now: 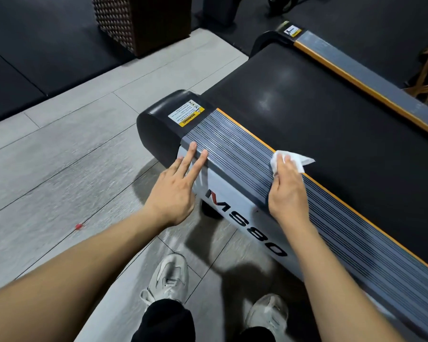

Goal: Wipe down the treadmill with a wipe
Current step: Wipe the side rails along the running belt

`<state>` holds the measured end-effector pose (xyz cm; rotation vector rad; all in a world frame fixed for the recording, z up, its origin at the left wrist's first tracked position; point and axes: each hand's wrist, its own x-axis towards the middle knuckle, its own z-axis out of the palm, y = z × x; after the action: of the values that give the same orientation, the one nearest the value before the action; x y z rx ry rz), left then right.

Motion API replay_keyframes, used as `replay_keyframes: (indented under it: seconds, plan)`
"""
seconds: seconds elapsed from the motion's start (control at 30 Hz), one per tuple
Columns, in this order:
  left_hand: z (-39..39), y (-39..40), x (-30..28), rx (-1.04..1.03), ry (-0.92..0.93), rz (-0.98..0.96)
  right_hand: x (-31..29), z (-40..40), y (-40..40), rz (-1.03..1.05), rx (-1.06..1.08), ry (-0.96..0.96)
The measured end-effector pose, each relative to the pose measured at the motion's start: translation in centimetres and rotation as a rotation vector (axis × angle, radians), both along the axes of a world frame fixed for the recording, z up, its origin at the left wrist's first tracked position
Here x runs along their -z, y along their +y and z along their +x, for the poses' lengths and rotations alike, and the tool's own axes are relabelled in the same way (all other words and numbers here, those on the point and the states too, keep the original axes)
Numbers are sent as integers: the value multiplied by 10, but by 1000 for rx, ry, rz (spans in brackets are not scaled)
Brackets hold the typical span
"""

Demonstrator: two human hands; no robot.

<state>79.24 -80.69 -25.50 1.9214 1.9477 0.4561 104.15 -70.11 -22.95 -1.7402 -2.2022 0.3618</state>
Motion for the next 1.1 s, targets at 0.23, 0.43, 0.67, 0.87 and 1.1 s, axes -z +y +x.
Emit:
replay_keyframes:
  seconds: [0.23, 0.43, 0.67, 0.87, 1.1]
  plan:
    - [0, -1, -8, 0, 61, -53, -23, -109, 55, -8, -329, -126]
    - [-5, 4, -24, 36, 146, -152, -25, -149, 64, -65, -532, -149]
    - [-11, 14, -53, 101, 211, -305, -32, -72, -9, -52, -525, -34]
    - [-36, 13, -58, 87, 185, -26, -70, -113, 50, -6, -437, 125]
    - [-108, 44, -25, -225, 108, 113, -30, -175, 110, -13, -635, -194]
